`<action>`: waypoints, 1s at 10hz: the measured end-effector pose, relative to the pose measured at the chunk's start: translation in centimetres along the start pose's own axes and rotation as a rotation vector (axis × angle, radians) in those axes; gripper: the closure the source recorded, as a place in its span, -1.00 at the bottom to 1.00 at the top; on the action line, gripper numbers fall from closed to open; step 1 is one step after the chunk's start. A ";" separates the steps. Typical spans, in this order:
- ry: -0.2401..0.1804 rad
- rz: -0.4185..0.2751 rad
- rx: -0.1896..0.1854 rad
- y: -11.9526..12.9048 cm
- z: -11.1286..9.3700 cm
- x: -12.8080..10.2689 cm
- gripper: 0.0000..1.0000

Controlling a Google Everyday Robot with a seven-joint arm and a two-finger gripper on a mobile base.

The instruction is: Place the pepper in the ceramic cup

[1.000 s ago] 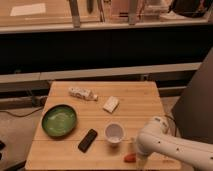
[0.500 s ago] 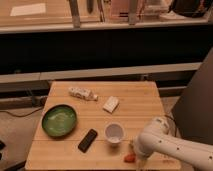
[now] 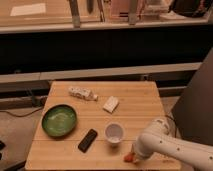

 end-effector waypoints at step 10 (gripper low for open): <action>0.031 0.011 0.107 -3.5 -6.5 -1.8 1.00</action>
